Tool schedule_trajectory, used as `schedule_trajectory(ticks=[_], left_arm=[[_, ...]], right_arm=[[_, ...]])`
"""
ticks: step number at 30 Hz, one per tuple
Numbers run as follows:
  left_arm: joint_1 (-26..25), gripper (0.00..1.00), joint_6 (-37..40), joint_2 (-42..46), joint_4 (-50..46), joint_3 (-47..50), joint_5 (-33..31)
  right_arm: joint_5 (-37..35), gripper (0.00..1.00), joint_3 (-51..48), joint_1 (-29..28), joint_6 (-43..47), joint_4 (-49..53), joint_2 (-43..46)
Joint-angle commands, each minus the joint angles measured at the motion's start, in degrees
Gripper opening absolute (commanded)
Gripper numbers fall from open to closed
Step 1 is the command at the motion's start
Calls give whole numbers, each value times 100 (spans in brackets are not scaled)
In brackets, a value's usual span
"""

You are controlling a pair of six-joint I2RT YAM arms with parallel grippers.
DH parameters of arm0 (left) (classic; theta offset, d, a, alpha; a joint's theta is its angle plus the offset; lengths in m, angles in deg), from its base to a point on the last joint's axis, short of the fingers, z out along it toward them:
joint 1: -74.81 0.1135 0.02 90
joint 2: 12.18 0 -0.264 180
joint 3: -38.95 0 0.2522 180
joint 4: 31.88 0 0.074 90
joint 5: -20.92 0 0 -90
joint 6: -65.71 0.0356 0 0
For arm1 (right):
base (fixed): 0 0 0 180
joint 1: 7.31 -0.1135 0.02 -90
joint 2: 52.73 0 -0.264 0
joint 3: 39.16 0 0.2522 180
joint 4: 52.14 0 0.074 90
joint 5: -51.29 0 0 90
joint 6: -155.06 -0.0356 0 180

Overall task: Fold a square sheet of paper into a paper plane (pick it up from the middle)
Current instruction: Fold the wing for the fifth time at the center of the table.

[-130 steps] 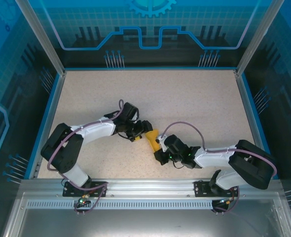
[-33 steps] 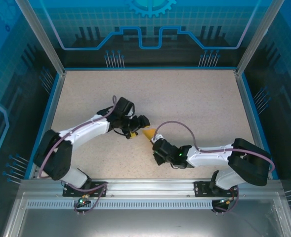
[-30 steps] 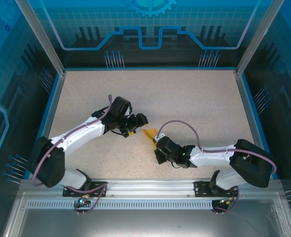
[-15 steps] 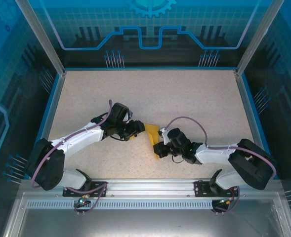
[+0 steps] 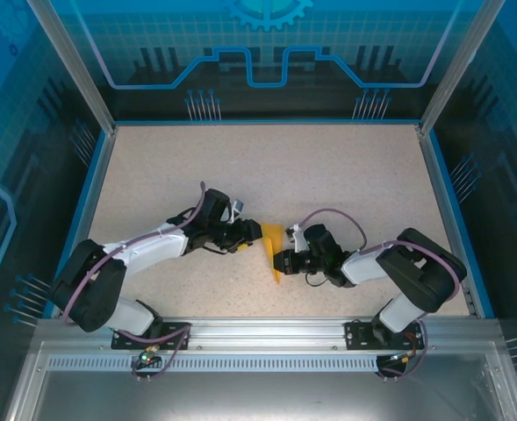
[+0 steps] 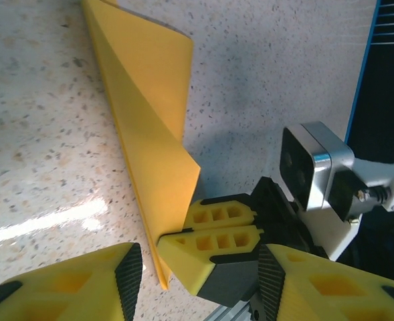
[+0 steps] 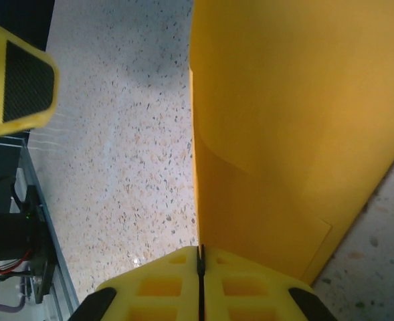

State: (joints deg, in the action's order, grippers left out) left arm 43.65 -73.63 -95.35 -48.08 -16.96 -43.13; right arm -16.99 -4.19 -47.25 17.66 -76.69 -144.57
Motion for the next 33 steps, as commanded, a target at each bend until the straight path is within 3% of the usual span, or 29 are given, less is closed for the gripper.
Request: schedule_trajectory(ticks=[1,7,17,21,24,29,33], left_arm=[[-94,51,206,-211,470,8,389],[-167,51,132,-543,780,-137,470],[-263,53,127,-1029,913,-427,453],[-264,57,-80,-1128,193,-680,-186],[-249,74,-299,-1212,-113,-866,-406],[-238,79,-170,-1538,-1330,-1704,-406],[-242,77,-57,-1824,-2280,-2262,-634]], right_arm=[[353,8,-150,190,-357,-608,-213],[525,8,-343,390,-812,-1264,-543],[611,11,-331,466,-958,-1277,-605],[283,15,-227,388,-466,-279,-48],[125,16,-110,294,-138,335,296],[-93,16,59,90,211,762,413],[-342,16,111,-15,355,940,513]])
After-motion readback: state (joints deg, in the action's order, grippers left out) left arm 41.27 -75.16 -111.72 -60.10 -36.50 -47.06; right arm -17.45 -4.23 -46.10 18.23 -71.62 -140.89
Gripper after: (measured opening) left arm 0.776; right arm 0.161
